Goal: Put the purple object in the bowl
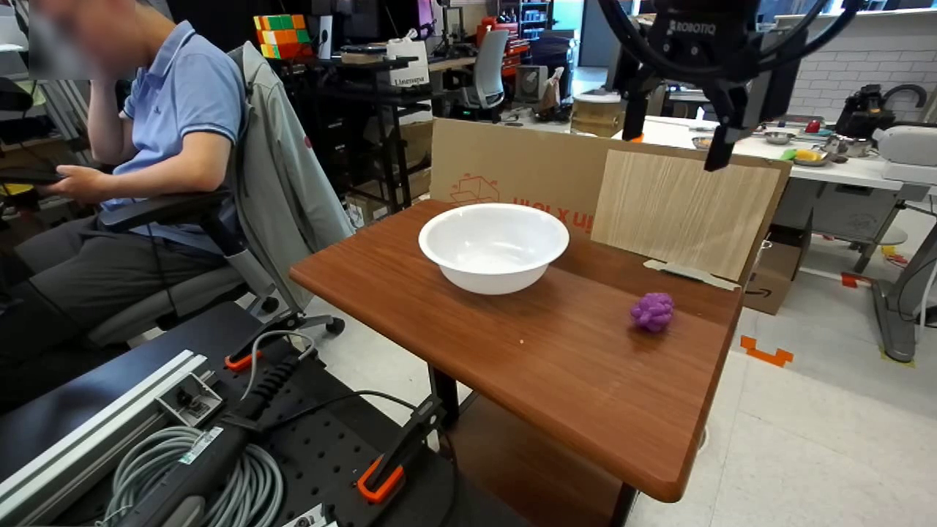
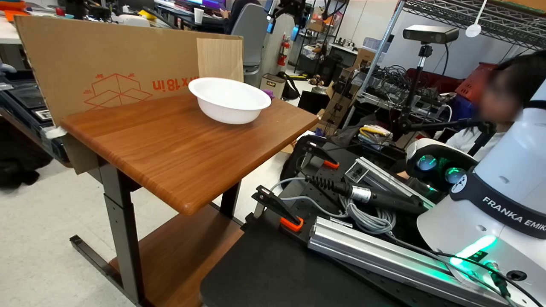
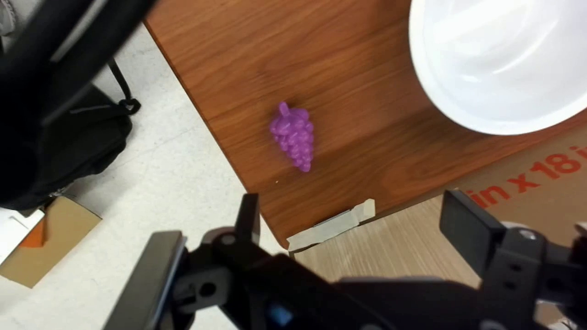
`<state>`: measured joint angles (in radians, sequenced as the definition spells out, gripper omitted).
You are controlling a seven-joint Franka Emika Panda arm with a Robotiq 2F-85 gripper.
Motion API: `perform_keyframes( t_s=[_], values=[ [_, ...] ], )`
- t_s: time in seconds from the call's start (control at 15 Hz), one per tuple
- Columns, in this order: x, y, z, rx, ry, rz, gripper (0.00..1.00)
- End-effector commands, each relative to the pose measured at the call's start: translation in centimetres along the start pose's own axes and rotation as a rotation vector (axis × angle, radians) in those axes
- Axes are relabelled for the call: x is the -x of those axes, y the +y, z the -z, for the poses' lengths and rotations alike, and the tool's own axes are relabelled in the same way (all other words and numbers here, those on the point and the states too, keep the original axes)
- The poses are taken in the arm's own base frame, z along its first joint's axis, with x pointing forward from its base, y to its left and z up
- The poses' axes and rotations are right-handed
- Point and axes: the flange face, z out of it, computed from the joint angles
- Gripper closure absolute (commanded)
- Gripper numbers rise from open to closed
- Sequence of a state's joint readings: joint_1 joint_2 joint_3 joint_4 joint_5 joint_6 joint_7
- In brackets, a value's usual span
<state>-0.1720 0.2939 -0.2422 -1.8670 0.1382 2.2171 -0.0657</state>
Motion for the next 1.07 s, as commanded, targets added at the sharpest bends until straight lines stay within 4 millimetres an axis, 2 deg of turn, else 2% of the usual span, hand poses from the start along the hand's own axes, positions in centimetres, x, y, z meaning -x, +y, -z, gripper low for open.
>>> perform_keyframes(
  t_s=[0.0, 0.27, 0.47, 1.0],
  values=[
    [-4.4, -0.3, -2.9, 0.03, 0.013, -0.026, 0.0],
    [-6.2, -1.5, -7.0, 0.057, -0.018, -0.014, 0.0],
    [-6.8, -1.8, -10.3, 0.085, -0.053, -0.019, 0.0],
    [-6.6, -1.6, -16.6, 0.182, -0.103, -0.032, 0.0]
  ],
)
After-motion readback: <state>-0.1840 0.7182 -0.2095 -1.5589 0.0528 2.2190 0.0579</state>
